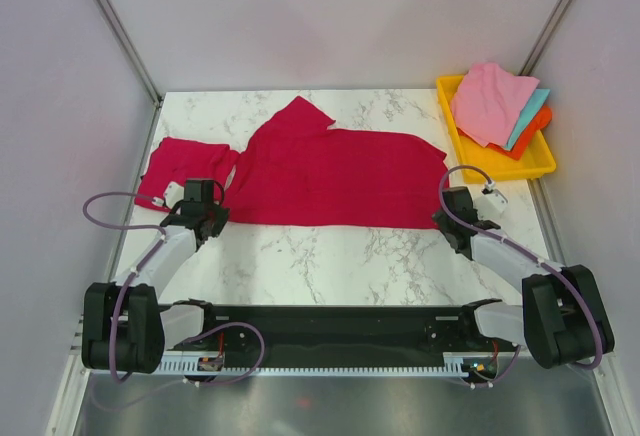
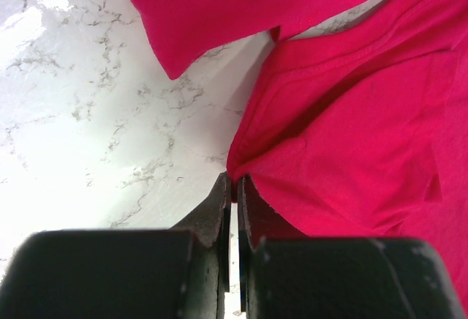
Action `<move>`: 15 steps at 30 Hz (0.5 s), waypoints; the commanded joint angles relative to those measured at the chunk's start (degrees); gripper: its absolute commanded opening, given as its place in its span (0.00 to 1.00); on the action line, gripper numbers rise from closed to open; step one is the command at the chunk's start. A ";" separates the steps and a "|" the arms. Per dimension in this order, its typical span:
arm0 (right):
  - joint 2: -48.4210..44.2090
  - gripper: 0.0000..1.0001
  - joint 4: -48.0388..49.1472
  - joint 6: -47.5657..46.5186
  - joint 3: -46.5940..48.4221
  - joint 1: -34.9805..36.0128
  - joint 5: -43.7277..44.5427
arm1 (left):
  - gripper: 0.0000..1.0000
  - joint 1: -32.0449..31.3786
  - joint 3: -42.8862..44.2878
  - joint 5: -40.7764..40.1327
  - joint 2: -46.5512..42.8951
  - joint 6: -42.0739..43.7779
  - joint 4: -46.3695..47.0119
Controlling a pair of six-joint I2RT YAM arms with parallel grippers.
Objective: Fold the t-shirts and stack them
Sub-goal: Fold the tshirt
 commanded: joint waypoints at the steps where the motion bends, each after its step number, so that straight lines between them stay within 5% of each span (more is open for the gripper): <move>1: -0.56 0.66 2.04 2.12 -0.53 -0.25 0.69 | 0.02 0.32 0.93 -2.10 -0.01 -1.50 -0.41; 11: 1.72 0.53 5.47 2.38 -1.76 -2.19 -0.81 | 0.02 0.41 1.46 -1.23 1.75 -1.15 -0.24; 15: 1.81 0.17 5.65 1.42 -1.41 -2.54 -1.33 | 0.02 0.41 1.54 -1.14 1.57 -0.98 -0.24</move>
